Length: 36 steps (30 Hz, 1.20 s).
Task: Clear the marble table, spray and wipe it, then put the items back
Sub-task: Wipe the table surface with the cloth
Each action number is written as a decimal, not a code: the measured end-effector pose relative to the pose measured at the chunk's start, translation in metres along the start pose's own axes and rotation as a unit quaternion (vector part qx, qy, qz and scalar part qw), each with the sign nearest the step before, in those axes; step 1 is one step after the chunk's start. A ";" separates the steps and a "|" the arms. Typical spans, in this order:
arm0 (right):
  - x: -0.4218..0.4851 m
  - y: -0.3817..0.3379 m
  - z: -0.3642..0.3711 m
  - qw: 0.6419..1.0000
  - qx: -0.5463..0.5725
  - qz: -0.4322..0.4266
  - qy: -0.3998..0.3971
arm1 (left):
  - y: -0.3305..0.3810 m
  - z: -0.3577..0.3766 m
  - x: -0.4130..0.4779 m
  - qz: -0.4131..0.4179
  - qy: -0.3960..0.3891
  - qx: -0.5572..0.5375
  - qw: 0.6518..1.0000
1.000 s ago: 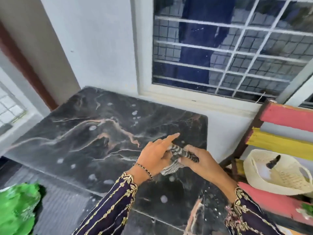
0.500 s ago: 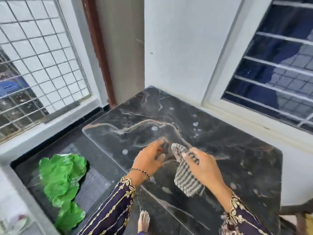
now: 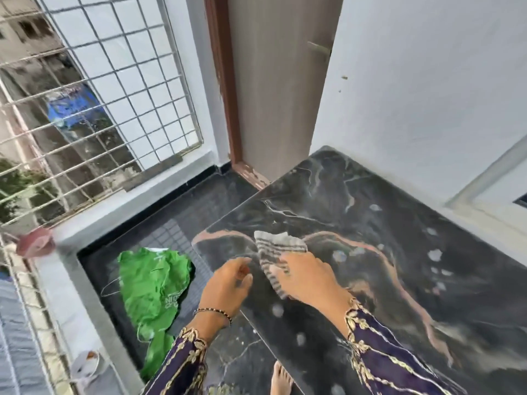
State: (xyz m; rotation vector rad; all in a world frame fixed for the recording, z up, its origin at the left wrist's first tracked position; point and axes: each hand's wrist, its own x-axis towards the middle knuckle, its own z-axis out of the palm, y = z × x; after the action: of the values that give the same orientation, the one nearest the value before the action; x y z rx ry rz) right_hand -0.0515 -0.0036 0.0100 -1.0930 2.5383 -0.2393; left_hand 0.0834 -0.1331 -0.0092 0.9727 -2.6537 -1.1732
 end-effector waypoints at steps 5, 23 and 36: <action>0.025 -0.012 0.050 0.996 0.053 0.015 0.067 | -0.025 -0.020 0.028 -0.021 -0.012 0.013 1.000; 0.141 -0.121 0.128 0.990 -0.070 -0.116 0.050 | -0.101 -0.118 0.109 0.083 0.004 0.020 0.996; 0.048 -0.053 0.125 0.990 -0.083 -0.117 0.009 | -0.089 -0.085 0.120 0.112 -0.091 0.078 0.987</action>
State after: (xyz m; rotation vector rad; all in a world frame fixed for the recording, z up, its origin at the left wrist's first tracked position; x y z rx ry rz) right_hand 0.0027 -0.0758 -0.1021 -1.4611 2.4791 -0.0992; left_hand 0.0610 -0.3024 -0.0319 0.5892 -2.9406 -1.0654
